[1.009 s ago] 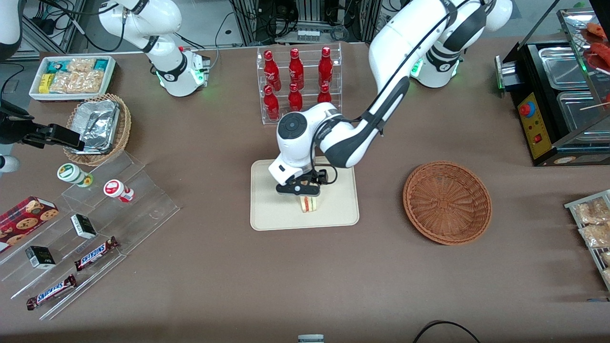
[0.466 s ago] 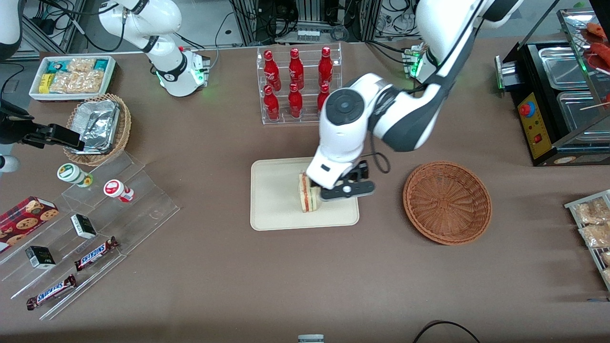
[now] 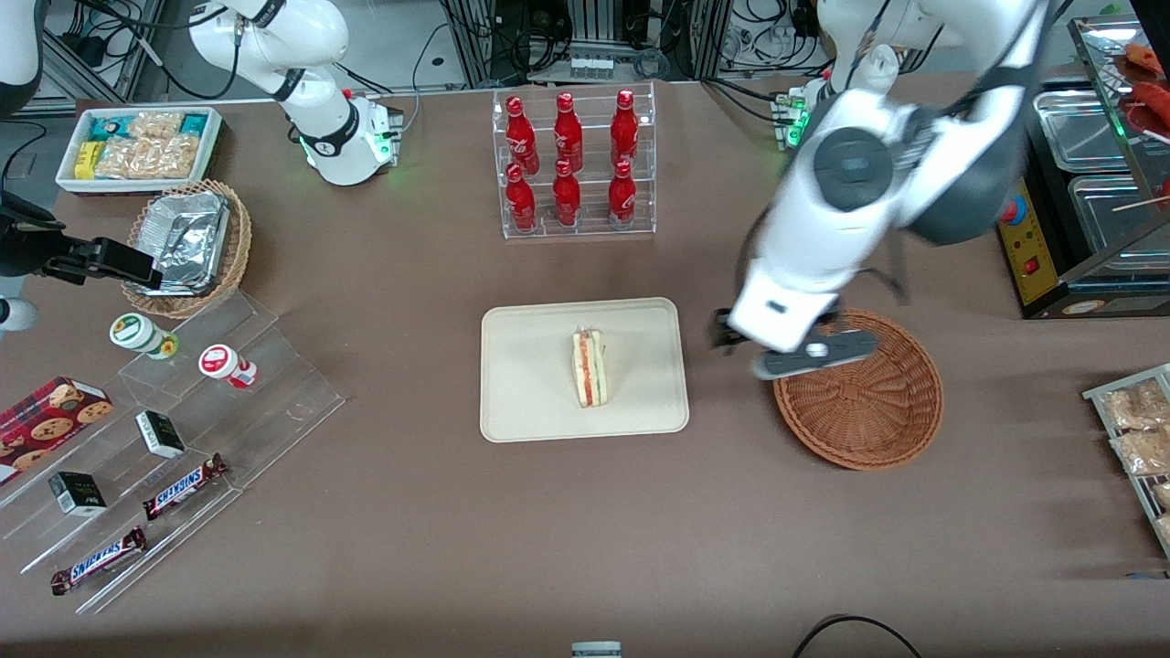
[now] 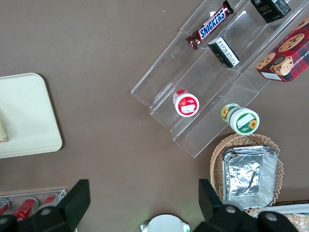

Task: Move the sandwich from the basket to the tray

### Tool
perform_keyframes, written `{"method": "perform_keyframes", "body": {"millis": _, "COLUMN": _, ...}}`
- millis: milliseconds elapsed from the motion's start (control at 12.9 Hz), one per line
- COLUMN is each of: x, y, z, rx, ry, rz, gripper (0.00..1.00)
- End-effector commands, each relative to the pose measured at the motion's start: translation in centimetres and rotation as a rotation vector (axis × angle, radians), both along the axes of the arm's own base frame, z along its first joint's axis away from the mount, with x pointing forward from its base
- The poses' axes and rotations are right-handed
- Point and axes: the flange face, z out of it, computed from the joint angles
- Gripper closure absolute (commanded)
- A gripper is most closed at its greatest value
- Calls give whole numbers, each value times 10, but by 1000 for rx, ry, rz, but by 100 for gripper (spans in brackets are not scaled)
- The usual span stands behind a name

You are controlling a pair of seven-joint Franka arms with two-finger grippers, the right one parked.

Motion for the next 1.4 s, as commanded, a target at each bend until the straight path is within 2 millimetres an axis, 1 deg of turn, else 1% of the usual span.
{"method": "perform_keyframes", "body": {"millis": 0, "x": -17, "y": 71, "z": 22, "rx": 2, "ry": 18, "rz": -44, "gripper": 1}}
{"method": "perform_keyframes", "body": {"millis": 78, "x": -19, "y": 93, "z": 29, "rx": 2, "ry": 18, "rz": -52, "gripper": 1}}
{"method": "perform_keyframes", "body": {"millis": 233, "x": -27, "y": 128, "z": 46, "rx": -16, "ry": 33, "rz": -101, "gripper": 1}}
{"method": "perform_keyframes", "body": {"millis": 388, "x": -43, "y": 151, "z": 60, "rx": -1, "ry": 22, "rz": -165, "gripper": 1}}
{"method": "perform_keyframes", "body": {"millis": 621, "x": -61, "y": 198, "z": 74, "rx": 4, "ry": 30, "rz": -213, "gripper": 1}}
{"method": "perform_keyframes", "body": {"millis": 698, "x": -66, "y": 208, "z": 80, "rx": -3, "ry": 37, "rz": -211, "gripper": 1}}
{"method": "perform_keyframes", "body": {"millis": 776, "x": -70, "y": 217, "z": 85, "rx": -8, "ry": 38, "rz": -197, "gripper": 1}}
{"method": "perform_keyframes", "body": {"millis": 931, "x": -70, "y": 222, "z": 89, "rx": -9, "ry": 37, "rz": -187, "gripper": 1}}
{"method": "perform_keyframes", "body": {"millis": 1009, "x": -63, "y": 224, "z": 93, "rx": -9, "ry": 27, "rz": -178, "gripper": 1}}
{"method": "perform_keyframes", "body": {"millis": 1164, "x": -37, "y": 216, "z": 95, "rx": -14, "ry": 15, "rz": -189, "gripper": 1}}
{"method": "perform_keyframes", "body": {"millis": 1241, "x": -24, "y": 216, "z": 94, "rx": -14, "ry": 13, "rz": -188, "gripper": 1}}
{"method": "perform_keyframes", "body": {"millis": 1319, "x": -16, "y": 214, "z": 95, "rx": -15, "ry": 13, "rz": -191, "gripper": 0}}
